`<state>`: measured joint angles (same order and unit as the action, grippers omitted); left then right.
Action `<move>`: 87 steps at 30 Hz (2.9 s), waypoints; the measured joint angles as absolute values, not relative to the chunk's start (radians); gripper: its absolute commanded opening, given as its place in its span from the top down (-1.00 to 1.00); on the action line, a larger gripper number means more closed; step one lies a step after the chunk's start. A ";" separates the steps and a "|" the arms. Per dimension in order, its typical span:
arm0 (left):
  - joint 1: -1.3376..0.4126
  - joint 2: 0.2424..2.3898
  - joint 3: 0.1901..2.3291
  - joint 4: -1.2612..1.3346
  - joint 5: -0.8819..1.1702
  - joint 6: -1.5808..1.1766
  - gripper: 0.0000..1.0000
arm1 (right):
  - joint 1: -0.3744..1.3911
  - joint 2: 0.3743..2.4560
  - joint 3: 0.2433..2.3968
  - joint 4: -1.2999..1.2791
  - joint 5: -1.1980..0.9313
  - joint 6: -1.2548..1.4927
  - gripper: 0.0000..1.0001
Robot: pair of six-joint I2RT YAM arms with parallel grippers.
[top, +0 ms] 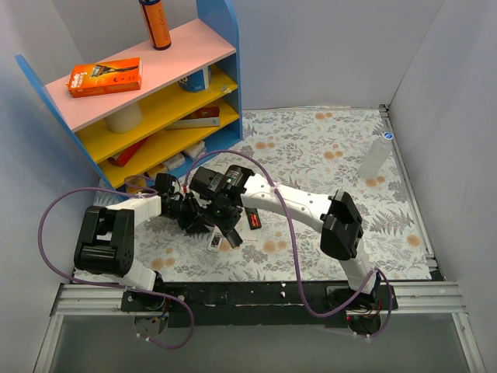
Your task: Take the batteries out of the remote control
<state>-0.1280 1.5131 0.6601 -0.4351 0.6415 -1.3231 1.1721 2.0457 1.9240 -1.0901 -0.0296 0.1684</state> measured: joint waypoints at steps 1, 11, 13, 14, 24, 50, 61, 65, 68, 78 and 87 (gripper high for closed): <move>-0.128 1.518 0.659 -0.435 0.644 -1.323 0.40 | 1.172 2.053 1.936 -1.099 -0.030 0.167 0.97; -0.128 1.547 0.648 -0.431 0.670 -1.324 0.47 | 1.172 2.056 1.932 -1.102 -0.033 0.154 0.97; -0.128 1.552 0.648 -0.426 0.680 -1.324 0.49 | 1.172 2.017 1.862 -1.058 -0.034 0.154 0.97; -0.128 1.554 0.648 -0.425 0.682 -1.324 0.49 | 1.172 1.995 1.826 -1.035 -0.034 0.154 0.97; -0.126 1.579 0.649 -0.406 0.711 -1.324 0.53 | 1.172 1.852 1.547 -0.802 -0.040 0.158 0.97; -0.130 1.566 0.717 -0.448 0.618 -1.323 0.41 | 0.932 1.644 1.389 -0.616 -0.020 0.207 0.97; -0.130 1.504 0.752 -0.443 0.580 -1.305 0.17 | 0.838 1.551 1.318 -0.493 -0.065 0.177 0.97; -0.130 1.503 0.752 -0.431 0.586 -1.296 0.12 | 0.864 1.566 1.296 -0.532 -0.082 0.125 0.97; -0.130 1.503 0.752 -0.416 0.602 -1.288 0.10 | 0.901 1.573 1.296 -0.566 -0.076 0.094 0.97; -0.130 1.543 0.752 -0.380 0.650 -1.271 0.09 | 1.032 1.630 1.296 -0.664 -0.001 0.031 0.97; -0.133 1.598 0.752 -0.356 0.692 -1.271 0.14 | 1.070 1.659 1.349 -0.711 0.059 0.019 0.97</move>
<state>-0.1333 1.5982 0.7525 -0.3557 0.6922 -1.2705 1.0698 1.6592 1.3491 -0.7113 0.0593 0.0185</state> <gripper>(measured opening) 0.438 0.167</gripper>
